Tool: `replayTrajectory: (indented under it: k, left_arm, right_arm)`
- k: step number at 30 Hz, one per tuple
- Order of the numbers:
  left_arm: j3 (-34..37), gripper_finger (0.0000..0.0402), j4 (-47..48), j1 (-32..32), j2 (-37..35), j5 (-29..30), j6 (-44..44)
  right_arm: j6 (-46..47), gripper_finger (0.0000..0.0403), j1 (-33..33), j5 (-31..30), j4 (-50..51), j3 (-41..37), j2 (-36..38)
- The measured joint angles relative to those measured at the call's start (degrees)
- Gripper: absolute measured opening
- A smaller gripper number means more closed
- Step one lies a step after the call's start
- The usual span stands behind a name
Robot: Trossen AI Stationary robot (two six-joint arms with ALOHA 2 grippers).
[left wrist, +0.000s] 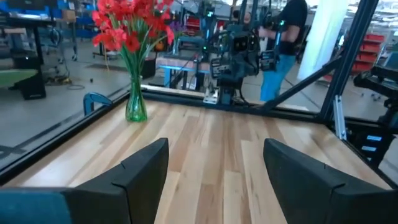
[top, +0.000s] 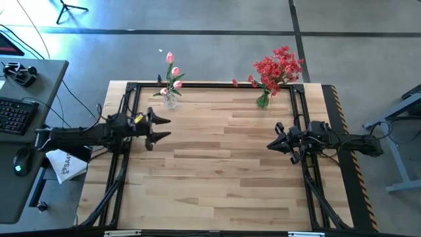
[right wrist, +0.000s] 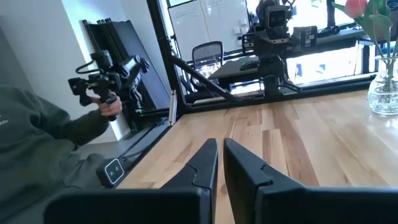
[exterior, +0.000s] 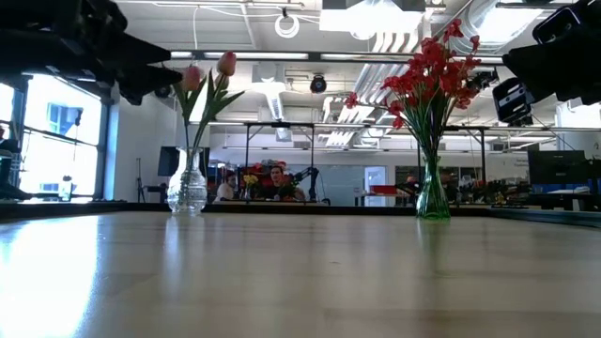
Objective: Sort flowers into vase by color
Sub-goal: Return to Home Position
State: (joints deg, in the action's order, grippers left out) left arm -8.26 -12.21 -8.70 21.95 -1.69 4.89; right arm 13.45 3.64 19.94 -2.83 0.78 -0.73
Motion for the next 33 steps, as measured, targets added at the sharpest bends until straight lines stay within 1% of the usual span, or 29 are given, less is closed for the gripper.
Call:
replayTrajectory:
  k: [6, 15, 20, 24, 27, 29, 33]
  left_arm:
    - [3.62, 0.0250, 4.30, 0.07, -10.00, -0.12, 0.83]
    - [3.84, 0.0250, 15.08, 0.07, -21.51, 0.17, -0.66]
    - [3.90, 0.0250, 15.97, 0.10, -21.75, 0.78, -1.60]
    - [7.38, 0.0250, 9.85, 0.10, -21.72, 1.04, -2.27]
    - [7.58, 0.0250, 9.23, 0.14, -21.63, 2.65, -3.06]
    - [7.60, 0.0250, 9.20, 0.12, -21.74, 3.73, -3.09]
    - [7.58, 0.0250, 9.37, 0.12, -21.74, 3.76, -3.65]
  right_arm:
    - [0.00, 0.0024, 0.00, -0.01, 0.00, 0.00, 0.00]
    - [-0.01, 0.0024, 0.00, -0.02, 0.00, 0.02, 0.00]
    - [0.00, 0.0024, 0.00, -0.09, -0.02, 0.02, 0.00]
    - [0.00, 0.0024, 0.00, -0.09, -0.02, 0.02, 0.00]
    - [0.00, 0.0024, 0.00, -0.09, -0.02, 0.02, -0.02]
    - [-0.60, 0.0024, 0.00, -1.98, 0.05, 0.02, 0.00]
    - [-1.05, 0.0024, 0.02, -7.42, 0.45, 0.02, -0.02]
